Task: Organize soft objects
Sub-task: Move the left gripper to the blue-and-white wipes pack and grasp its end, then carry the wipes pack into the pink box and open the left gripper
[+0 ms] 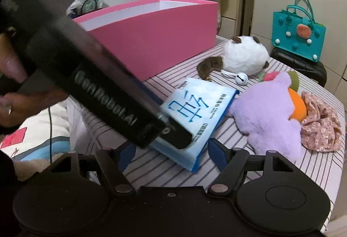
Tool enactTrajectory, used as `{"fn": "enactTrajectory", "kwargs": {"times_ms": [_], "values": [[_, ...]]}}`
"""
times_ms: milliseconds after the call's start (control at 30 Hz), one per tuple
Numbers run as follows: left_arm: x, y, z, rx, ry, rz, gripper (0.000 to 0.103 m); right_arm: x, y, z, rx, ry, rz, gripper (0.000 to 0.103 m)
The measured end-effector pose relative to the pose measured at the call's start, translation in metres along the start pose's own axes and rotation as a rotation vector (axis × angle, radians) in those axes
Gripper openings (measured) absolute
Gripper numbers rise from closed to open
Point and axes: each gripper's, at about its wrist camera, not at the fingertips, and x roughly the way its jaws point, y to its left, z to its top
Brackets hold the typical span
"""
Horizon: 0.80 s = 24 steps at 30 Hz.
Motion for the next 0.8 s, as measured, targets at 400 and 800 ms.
{"fn": "enactTrajectory", "kwargs": {"times_ms": [400, 800], "values": [[0.003, 0.01, -0.011, -0.057, -0.058, -0.007, 0.053, 0.017, -0.007, -0.001, -0.051, -0.048, 0.025, 0.082], [-0.003, 0.011, -0.019, -0.101, -0.147, -0.009, 0.04, 0.008, 0.005, -0.004, 0.001, -0.094, -0.022, 0.065]]}}
